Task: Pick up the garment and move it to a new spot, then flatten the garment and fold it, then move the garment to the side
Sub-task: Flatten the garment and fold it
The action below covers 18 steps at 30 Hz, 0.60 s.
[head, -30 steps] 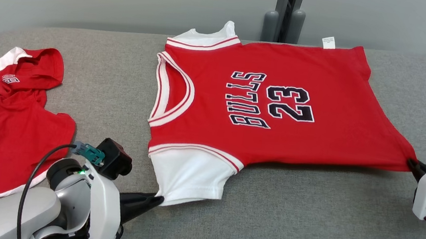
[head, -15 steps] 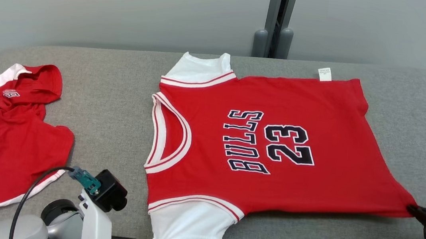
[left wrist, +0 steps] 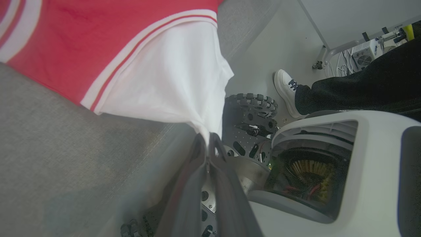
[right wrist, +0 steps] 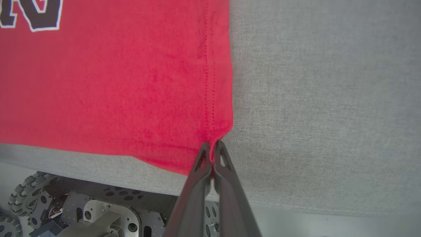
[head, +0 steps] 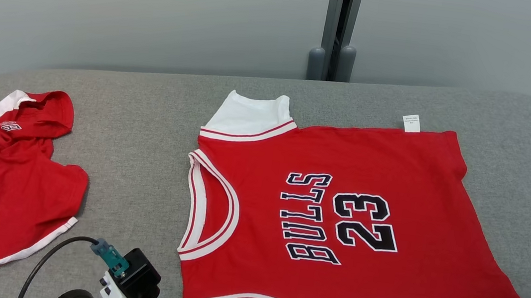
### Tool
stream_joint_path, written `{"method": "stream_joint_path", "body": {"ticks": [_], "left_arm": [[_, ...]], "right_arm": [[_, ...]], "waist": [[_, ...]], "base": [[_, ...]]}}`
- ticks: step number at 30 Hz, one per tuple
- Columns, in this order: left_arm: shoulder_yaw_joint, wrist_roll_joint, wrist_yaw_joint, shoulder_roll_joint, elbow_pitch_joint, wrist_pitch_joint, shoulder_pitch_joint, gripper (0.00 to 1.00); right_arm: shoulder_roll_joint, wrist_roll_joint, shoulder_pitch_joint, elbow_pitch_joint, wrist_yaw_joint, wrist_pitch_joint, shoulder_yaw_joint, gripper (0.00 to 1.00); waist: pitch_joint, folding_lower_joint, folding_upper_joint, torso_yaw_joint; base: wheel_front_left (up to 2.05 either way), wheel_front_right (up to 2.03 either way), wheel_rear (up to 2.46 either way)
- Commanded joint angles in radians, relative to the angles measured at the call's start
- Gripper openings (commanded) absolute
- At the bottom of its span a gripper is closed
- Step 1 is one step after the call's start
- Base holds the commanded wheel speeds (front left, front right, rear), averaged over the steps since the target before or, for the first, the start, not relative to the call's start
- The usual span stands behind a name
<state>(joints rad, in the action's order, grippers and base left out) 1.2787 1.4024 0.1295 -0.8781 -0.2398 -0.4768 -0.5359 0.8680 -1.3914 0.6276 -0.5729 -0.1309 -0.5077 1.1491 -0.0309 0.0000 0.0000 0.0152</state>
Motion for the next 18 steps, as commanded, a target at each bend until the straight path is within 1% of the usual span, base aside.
{"method": "stream_joint_path", "body": {"ticks": [1,3,9,18], "left_arm": [[-0.002,0.005,-0.001,-0.009,-0.004,-0.007,0.014,0.00],[-0.002,0.014,-0.003,-0.011,-0.012,-0.011,0.018,0.00],[-0.038,0.044,-0.014,-0.010,-0.011,0.010,-0.006,0.00],[-0.144,0.149,-0.010,0.010,0.010,0.062,-0.061,0.00]], "right_arm": [[0.011,-0.001,-0.012,0.007,0.000,-0.016,0.005,0.00],[0.016,-0.008,-0.012,0.022,0.000,-0.028,0.000,0.00],[0.008,-0.003,0.015,0.036,0.000,-0.016,-0.031,0.00],[-0.017,0.015,0.073,0.023,0.000,-0.008,-0.075,0.00]], "waist": [[-0.003,0.0000,0.0000,-0.001],[-0.008,0.0000,0.0000,-0.001],[-0.035,0.0000,0.0000,-0.002],[-0.105,0.0000,0.0000,-0.003]], "base": [[0.00,0.00,0.00],[0.00,0.00,0.00],[0.00,0.00,0.00],[0.00,0.00,0.00]]}}
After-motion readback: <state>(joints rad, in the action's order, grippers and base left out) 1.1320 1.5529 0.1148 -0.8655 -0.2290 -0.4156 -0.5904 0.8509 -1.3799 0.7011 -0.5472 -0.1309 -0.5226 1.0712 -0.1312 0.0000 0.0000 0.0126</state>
